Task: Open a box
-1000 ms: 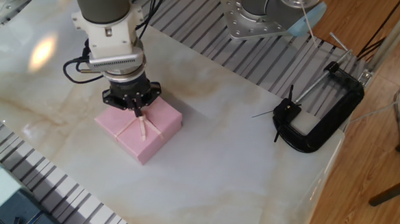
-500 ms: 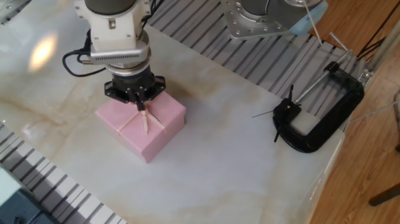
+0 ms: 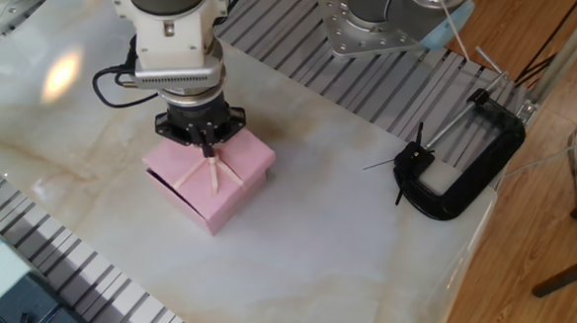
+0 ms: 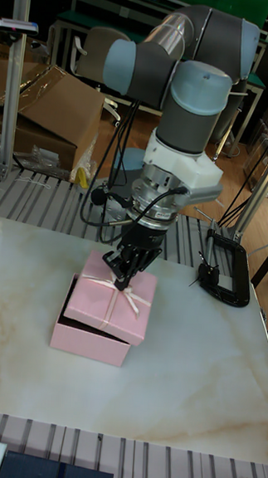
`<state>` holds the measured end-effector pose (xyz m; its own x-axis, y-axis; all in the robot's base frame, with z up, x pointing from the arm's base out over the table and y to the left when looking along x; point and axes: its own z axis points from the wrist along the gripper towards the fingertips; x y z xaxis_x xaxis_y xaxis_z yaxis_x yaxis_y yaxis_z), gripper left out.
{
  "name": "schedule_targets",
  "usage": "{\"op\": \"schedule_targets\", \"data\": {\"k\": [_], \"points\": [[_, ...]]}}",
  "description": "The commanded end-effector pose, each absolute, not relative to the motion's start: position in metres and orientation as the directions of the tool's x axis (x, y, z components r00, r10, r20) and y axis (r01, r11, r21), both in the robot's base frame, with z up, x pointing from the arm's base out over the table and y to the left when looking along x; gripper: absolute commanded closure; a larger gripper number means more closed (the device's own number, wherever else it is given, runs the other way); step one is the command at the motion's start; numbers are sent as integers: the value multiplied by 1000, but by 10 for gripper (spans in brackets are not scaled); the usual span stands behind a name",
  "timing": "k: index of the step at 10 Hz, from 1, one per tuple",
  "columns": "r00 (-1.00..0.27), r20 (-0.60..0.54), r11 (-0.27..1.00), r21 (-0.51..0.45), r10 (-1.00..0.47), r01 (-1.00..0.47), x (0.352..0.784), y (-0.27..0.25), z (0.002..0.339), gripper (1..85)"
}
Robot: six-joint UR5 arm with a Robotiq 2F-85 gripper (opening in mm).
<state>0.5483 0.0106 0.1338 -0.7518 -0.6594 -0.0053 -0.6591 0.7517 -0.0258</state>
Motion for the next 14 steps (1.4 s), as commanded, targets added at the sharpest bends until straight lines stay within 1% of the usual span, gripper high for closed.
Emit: {"op": "schedule_targets", "data": {"k": [1,3,4,5,7,8,9,11,12,13,14], "points": [[-781,-28,781,-8,-624,-624,557,27,136,843],[-799,-38,799,1,-601,-601,558,31,136,843],[-808,-61,808,32,-586,-589,558,41,136,843],[-827,-79,825,66,-556,-561,558,57,139,843],[-856,-87,854,70,-510,-516,565,94,149,843],[-865,-93,863,70,-493,-500,567,110,151,843],[-864,-80,866,29,-496,-500,569,111,148,843],[-842,-17,840,-79,-539,-536,569,79,147,843],[-842,-12,841,-63,-540,-538,566,82,147,843],[-837,-30,838,-42,-546,-544,567,86,144,843],[-839,-60,841,-16,-540,-540,570,106,145,843]]}}
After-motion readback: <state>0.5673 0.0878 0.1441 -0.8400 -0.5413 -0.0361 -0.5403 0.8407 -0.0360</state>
